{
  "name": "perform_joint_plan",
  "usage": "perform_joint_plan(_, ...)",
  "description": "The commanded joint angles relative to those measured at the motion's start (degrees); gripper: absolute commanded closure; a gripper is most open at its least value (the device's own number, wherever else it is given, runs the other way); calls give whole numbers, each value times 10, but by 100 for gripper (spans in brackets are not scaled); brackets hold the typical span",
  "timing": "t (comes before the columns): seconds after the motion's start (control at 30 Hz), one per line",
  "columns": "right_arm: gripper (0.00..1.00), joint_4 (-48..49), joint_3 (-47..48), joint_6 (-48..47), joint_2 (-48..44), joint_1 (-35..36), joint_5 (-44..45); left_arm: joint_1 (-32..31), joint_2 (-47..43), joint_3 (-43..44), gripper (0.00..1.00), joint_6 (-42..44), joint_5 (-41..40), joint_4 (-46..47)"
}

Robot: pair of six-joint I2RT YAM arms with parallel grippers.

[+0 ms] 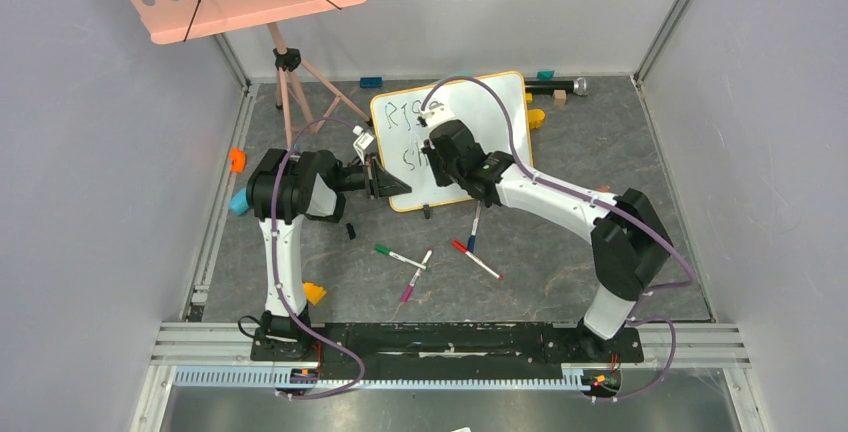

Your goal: Write a sentence on the whiteboard

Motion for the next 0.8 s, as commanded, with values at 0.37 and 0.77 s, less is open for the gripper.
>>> perform_joint_plan(0.37,100,20,34,-12,-40,-14,12,-10,17,-14,98,37,58,30)
perform_joint_plan(0.77,100,11,77,-20,1,-20,34,-10,18,-14,98,37,58,30)
